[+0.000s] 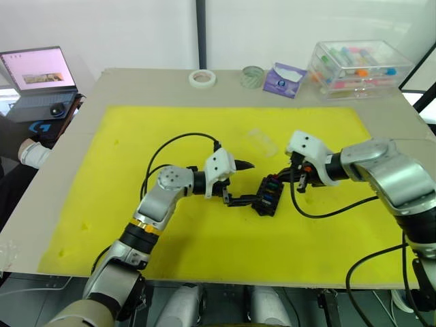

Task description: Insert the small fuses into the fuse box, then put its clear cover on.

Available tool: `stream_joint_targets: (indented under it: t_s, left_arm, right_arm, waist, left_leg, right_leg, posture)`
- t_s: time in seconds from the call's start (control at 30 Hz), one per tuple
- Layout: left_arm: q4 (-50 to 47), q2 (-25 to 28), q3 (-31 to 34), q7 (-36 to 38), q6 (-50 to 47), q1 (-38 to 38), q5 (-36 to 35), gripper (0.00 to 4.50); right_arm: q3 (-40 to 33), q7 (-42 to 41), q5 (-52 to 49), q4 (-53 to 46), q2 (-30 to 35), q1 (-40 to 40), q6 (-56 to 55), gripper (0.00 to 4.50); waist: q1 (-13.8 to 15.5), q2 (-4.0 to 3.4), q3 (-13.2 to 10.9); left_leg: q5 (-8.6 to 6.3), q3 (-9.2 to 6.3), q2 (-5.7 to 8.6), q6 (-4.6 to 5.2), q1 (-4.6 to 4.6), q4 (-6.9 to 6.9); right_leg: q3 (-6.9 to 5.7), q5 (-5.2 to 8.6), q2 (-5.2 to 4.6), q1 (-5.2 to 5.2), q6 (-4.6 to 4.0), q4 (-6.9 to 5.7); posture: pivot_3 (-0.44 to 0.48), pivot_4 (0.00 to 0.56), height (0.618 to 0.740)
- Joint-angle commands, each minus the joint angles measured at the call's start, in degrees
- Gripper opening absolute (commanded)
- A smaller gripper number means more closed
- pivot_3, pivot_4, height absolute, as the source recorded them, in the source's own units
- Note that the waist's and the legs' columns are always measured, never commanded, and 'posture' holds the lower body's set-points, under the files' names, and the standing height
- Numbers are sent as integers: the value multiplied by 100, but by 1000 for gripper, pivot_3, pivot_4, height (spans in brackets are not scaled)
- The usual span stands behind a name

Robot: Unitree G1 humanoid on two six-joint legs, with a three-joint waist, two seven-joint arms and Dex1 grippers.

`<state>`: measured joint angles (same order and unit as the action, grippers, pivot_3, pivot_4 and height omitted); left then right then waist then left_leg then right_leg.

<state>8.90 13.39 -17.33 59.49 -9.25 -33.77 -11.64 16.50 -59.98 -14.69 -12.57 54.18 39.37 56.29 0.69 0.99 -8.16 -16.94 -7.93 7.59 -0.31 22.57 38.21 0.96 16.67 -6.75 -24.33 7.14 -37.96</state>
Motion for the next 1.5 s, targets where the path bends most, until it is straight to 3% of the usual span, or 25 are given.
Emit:
stream_joint_targets:
  t_s: [0.03, 1.5]
  left_arm:
    - [-192, -9, -46, -18, 120, -2, 42, 4490]
    - [-97, -6, -28, 24, 182, -24, 92, 4490]
  right_arm:
    - [84, -111, 97, 10, 96, 78, -151, 0]
    - [-152, -328, -32, 0, 193, 293, -150, 0]
  waist:
    - [-1, 0, 0]
    - [2, 0, 0]
  left_leg:
    - [0, 0, 0, 0, 0, 0]
    - [0, 0, 0, 0, 0, 1]
  right_leg:
    - [0, 0, 0, 0, 0, 0]
    - [-1, 0, -1, -1, 0, -1]
  posture:
    - [0, 150, 740]
    - [0, 150, 740]
